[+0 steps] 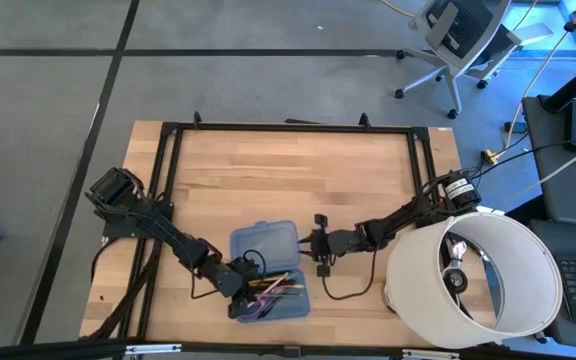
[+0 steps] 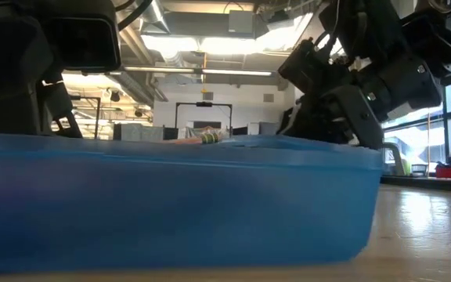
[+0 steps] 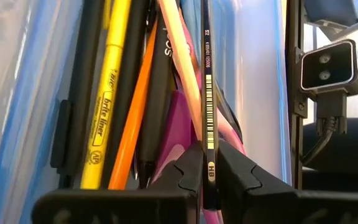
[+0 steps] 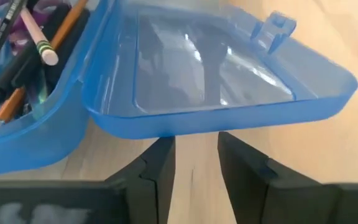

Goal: Pick & place school supplies into a supply box
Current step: Put the black pencil into the blue supply box

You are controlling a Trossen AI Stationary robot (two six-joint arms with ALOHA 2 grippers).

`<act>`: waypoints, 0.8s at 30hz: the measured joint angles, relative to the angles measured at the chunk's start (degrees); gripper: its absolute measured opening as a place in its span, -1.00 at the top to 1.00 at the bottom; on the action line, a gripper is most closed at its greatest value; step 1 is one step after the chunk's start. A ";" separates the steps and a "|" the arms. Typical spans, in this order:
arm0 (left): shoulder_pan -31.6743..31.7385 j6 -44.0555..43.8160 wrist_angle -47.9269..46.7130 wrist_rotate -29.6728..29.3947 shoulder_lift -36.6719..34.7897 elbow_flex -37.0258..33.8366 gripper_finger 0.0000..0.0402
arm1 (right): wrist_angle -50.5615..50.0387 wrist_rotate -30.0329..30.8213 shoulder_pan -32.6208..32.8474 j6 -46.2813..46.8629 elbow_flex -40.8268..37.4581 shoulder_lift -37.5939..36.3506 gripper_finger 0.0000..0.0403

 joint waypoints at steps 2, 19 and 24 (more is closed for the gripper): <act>0.02 0.04 -0.37 0.46 0.00 -0.02 0.90 | 1.39 0.13 -0.02 -1.44 0.02 0.00 0.38; 0.00 -1.18 -2.62 1.64 0.07 -0.07 0.80 | 6.59 -0.01 -0.04 -3.90 0.17 -0.13 0.38; 0.02 -1.81 -4.43 3.55 -0.02 0.00 0.86 | 9.53 -0.14 0.15 -4.29 0.15 -0.13 0.38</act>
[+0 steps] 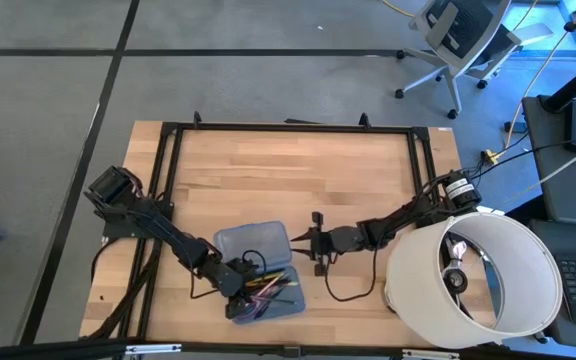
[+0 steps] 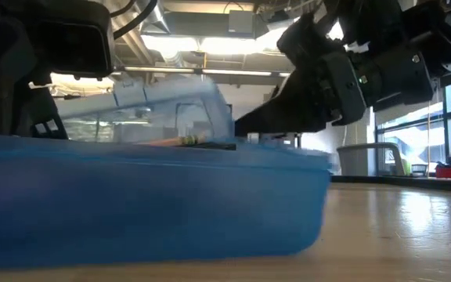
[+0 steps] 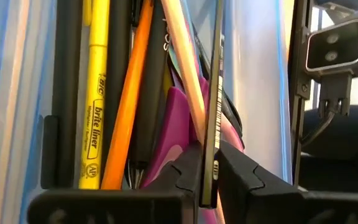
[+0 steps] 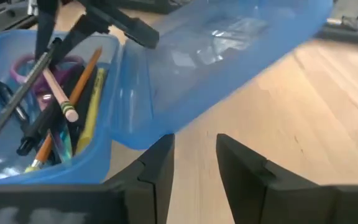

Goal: Pick & place school supplies into a supply box
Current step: Put the black pencil into the blue supply box, then close the blue supply box

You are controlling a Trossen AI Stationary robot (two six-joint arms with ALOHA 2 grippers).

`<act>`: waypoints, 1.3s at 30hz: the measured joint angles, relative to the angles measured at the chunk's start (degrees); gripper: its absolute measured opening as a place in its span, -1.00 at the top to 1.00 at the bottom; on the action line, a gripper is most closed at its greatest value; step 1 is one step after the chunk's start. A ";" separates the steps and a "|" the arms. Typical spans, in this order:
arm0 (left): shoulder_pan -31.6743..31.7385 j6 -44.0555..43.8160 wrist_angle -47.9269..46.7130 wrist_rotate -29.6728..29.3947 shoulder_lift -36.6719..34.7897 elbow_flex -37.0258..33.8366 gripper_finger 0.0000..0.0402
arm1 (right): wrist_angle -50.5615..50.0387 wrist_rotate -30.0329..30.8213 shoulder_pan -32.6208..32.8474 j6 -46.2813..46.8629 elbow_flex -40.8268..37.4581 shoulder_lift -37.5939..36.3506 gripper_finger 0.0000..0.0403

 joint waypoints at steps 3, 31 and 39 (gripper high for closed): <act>0.01 -1.52 -1.53 0.81 -0.06 0.08 0.90 | 1.86 -0.25 0.78 -2.23 0.06 -0.03 0.38; 0.28 -0.98 -10.54 2.68 -8.84 -0.26 0.66 | 1.27 -0.50 3.15 -5.57 0.48 -0.07 0.38; -0.76 -0.96 -13.37 2.10 -13.57 0.38 0.66 | 1.11 -0.47 3.05 -5.55 0.48 -0.04 0.38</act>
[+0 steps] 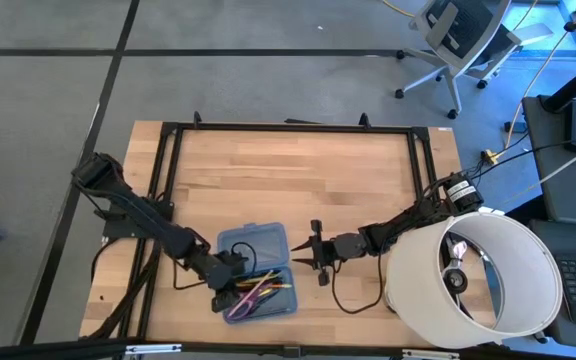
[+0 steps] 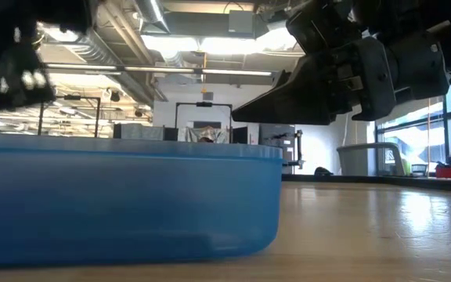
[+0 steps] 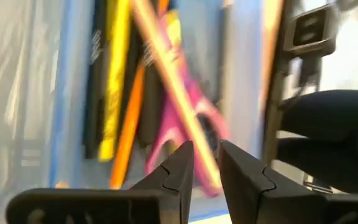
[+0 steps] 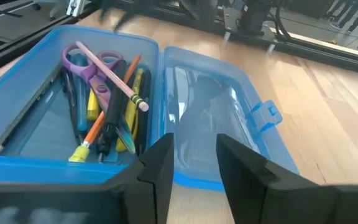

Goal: Pick & place school supplies into a supply box
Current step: Close the blue supply box

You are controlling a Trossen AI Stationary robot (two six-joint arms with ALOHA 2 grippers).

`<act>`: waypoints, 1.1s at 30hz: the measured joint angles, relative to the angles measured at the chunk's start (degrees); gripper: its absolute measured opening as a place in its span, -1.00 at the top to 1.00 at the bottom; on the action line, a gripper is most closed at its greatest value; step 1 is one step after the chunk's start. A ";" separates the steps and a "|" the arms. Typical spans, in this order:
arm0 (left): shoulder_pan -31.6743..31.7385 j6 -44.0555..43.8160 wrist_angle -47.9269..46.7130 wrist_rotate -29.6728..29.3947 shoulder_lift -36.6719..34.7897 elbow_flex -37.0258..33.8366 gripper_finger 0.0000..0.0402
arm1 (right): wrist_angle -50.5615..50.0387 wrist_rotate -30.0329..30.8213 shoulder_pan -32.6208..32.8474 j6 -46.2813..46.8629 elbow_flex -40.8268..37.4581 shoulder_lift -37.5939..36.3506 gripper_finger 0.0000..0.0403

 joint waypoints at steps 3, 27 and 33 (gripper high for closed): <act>-2.00 3.44 -2.17 -0.85 -0.67 3.36 0.70 | -0.11 0.01 0.00 0.00 0.00 0.02 0.38; -17.88 0.35 -25.88 -30.31 8.47 24.28 0.97 | -0.87 0.45 -0.88 4.63 -0.02 0.04 0.38; -17.65 5.48 -25.29 -30.32 9.61 24.28 0.98 | -0.87 0.45 -0.88 4.68 -0.02 0.04 0.38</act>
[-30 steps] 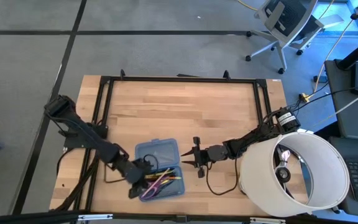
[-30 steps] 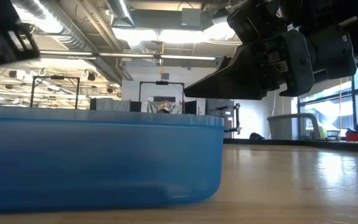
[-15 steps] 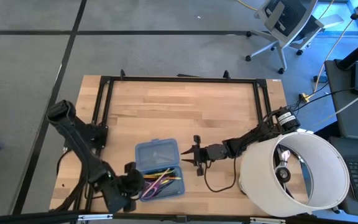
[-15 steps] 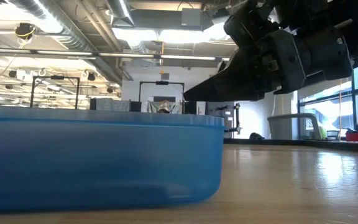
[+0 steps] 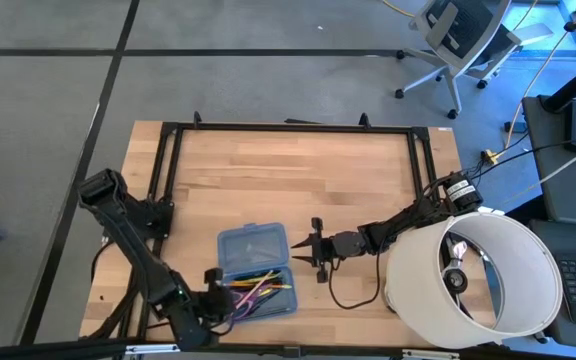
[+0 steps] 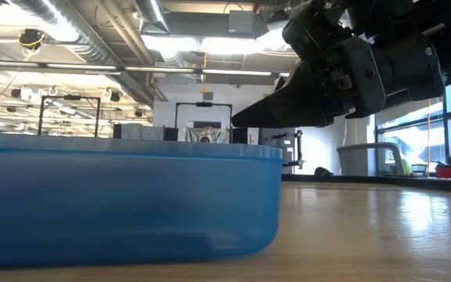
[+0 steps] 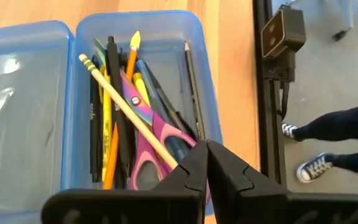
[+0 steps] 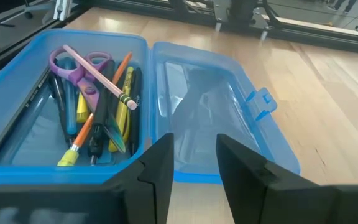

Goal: Pick & place school supplies into a supply box
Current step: Close the blue supply box

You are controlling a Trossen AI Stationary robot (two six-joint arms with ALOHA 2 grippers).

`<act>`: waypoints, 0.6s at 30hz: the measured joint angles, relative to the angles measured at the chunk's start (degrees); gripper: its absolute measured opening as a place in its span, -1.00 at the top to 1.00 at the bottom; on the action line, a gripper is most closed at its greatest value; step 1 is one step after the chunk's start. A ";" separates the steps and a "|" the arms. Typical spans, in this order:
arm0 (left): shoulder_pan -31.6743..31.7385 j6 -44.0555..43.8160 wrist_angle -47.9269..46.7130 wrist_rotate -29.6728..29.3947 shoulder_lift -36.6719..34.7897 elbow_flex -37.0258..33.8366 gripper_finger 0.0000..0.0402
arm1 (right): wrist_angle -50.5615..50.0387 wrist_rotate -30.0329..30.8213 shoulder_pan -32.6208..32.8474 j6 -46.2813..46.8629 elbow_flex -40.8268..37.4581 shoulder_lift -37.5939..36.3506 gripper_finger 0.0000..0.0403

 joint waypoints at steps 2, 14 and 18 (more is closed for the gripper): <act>0.00 1.13 0.13 -0.12 -0.02 0.00 0.97 | 0.00 0.00 0.00 -0.05 0.00 0.00 0.38; 0.00 0.40 0.07 -1.28 -0.02 0.00 0.69 | 0.02 0.00 0.00 0.06 0.00 0.00 0.38; 0.00 0.40 0.05 -1.75 -0.02 0.00 0.46 | 0.02 0.01 0.00 0.06 0.00 0.00 0.38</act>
